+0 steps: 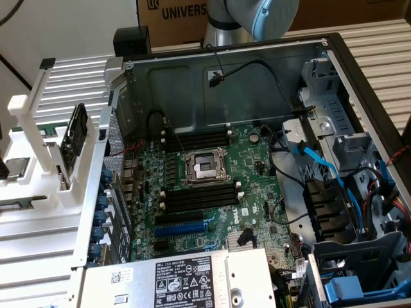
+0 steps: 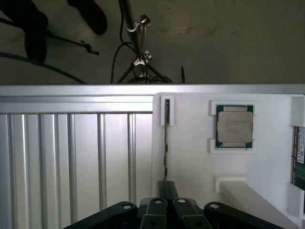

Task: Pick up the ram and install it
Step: 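Pick up the ram and move it above insertion slot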

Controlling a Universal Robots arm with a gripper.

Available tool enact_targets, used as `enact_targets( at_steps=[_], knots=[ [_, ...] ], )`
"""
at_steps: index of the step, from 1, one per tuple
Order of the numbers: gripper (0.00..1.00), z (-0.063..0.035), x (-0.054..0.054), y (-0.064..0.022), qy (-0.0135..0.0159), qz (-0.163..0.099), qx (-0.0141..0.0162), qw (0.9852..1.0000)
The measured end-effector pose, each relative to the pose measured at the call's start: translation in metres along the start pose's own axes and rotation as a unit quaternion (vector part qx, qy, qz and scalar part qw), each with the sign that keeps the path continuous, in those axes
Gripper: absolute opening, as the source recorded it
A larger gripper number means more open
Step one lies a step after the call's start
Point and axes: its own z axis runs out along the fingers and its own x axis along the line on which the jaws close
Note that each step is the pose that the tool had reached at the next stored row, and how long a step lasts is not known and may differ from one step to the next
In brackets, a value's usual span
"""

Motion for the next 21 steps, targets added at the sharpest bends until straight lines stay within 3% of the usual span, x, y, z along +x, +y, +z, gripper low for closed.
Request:
enact_targets(
  at_steps=[10,18,19,20,21],
  knots=[
    [0.1,0.0202,0.003,-0.0051,-0.001,0.0,-0.0001,1.0],
    [0.1,0.036,0.004,-0.0097,-0.0037,0.0,-0.0003,1.0],
    [0.1,0.0368,0.005,-0.0097,-0.0046,0.0,-0.0006,1.0],
    [0.1,0.0382,0.005,-0.0097,-0.0117,0.0,-0.0051,0.9999],
    [0.1,0.0382,0.004,-0.0097,-0.0143,0.0,-0.0074,0.9999]
  ],
)
